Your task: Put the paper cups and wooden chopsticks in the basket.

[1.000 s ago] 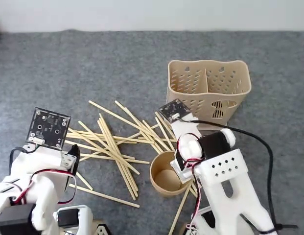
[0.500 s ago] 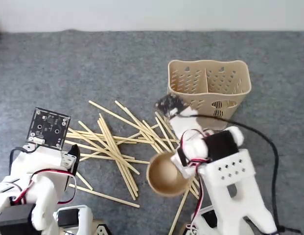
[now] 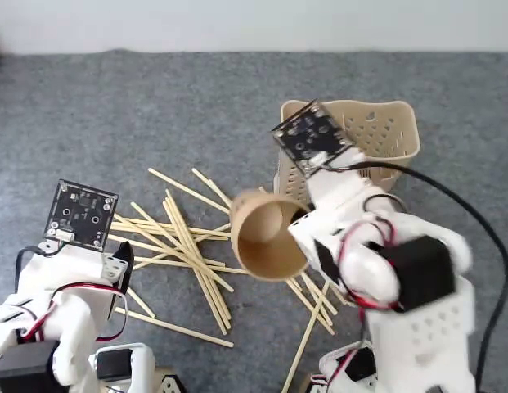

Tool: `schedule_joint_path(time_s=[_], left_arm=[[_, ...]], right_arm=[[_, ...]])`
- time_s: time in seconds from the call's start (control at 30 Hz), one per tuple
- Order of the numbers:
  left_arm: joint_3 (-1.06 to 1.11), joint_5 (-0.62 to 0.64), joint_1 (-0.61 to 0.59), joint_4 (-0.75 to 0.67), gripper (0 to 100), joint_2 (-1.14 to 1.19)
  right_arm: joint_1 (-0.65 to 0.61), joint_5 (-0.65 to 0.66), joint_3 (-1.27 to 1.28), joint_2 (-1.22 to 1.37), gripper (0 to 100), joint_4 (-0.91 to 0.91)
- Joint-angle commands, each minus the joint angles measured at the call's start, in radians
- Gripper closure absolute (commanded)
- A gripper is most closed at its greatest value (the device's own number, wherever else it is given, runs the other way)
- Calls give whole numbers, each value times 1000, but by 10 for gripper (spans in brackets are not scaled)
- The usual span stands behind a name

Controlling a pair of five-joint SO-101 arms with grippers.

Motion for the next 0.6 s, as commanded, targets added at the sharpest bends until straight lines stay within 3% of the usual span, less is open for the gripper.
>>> schedule_joint_path(time_s=[0.0, 0.57], left_arm=[[-5, -8, -2, 17, 833, -3], [-4, -8, 0, 17, 833, -3]], right_arm=[[28, 11, -186, -16, 990, 41], [492, 124, -603, 298, 991, 36]])
